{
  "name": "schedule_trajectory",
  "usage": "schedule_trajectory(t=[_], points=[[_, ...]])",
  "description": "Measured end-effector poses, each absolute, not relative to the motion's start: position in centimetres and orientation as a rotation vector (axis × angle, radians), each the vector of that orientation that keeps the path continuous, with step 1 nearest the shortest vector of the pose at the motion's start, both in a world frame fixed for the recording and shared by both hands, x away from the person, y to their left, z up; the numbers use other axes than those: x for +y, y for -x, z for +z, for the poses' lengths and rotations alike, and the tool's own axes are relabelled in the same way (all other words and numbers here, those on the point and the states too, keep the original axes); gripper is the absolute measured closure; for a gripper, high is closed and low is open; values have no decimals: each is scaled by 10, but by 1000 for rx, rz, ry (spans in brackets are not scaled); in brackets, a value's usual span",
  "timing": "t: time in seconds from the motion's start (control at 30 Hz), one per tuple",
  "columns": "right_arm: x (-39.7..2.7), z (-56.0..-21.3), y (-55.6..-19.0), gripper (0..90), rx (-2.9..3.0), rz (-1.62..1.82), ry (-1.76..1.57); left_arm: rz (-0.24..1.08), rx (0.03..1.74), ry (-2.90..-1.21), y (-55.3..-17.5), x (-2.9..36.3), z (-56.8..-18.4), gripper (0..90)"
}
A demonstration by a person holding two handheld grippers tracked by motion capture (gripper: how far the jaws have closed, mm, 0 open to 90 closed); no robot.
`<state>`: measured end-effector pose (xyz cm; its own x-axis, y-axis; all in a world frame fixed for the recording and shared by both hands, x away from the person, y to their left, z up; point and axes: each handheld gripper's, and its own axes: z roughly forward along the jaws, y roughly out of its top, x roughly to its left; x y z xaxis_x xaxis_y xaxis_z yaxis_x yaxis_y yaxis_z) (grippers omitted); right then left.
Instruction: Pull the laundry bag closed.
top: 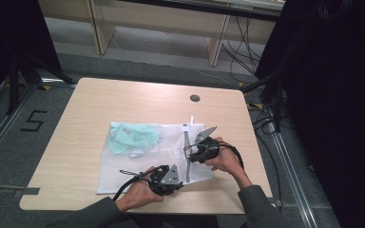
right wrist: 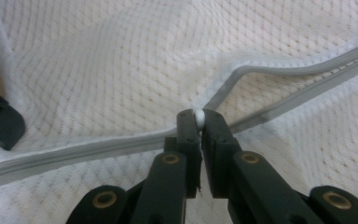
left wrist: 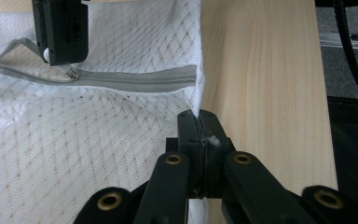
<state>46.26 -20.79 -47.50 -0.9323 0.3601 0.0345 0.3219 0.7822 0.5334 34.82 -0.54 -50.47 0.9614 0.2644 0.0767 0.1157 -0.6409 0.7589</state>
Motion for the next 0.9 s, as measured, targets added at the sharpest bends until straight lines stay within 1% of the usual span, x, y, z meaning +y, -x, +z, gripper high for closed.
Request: schedule_trajectory(t=[0.1,0.13,0.17,0.27,0.73,0.9], points=[[-209,-475,-466,868,2896,836,-569,229,261,-2269,-347,-7,-506,890],[-209,-475,-466,868,2896,836,-569,234,217,-2309,-348,-5,-504,890],[-210,-476,-467,868,2887,842,-579,236,212,-2313,-348,-5,-504,890],[-210,-476,-470,868,2883,834,-578,226,270,-2263,-347,-7,-505,890],[-207,-477,-482,868,2861,840,-581,234,263,-2266,-347,-6,-503,891],[-207,-476,-487,868,2830,813,-592,210,250,-2276,-345,-6,-503,891]])
